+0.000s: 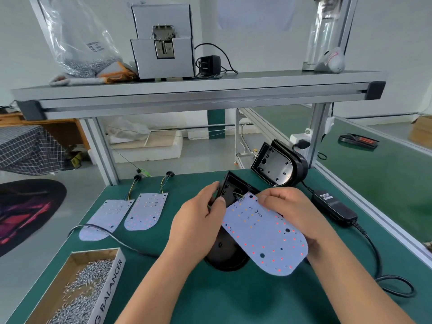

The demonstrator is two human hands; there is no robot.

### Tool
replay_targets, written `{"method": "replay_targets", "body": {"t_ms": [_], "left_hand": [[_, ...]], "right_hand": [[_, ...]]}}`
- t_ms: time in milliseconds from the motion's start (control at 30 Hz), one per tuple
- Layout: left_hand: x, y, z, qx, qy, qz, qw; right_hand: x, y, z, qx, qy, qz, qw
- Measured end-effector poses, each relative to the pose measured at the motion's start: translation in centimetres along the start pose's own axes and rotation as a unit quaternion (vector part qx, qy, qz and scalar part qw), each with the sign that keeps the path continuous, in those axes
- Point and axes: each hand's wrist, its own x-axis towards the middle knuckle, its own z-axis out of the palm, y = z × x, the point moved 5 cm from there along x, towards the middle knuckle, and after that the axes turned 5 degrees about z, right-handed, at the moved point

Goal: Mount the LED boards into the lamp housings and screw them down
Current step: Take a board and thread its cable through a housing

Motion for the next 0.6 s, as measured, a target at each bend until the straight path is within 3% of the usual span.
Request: {"method": "replay_targets", "body": {"t_ms": [133,267,367,467,600], "left_hand": [[0.2,-0.8,0.8,0.019,0.022,-0.037,0.999],[0.2,-1.5,2.1,0.016,0.011,-0.054,0.998],[0.3,-2.1,2.8,-0.071,0.001,-0.08,0.994],[0.4,-2.2,3.5,-0.212,-0.014,-0.099,0.972],[0.4,-2.6,3.5,-0.246,0.019,-0.109,0.963]], "right_hand": [[0.1,0.2,0.8,-0.03,0.04,-0.011,0.999],[0.1,0.8,1.3,-0.053,0.03,0.004,0.998],[-0.1,0.9,1.1,-0.068,0.007,0.026,0.997],[0.1,0.8,0.6,-0.059,0.05,0.022,0.997],[0.2,0.7,1.0,-0.105,0.073,-0.008,0.992]]}}
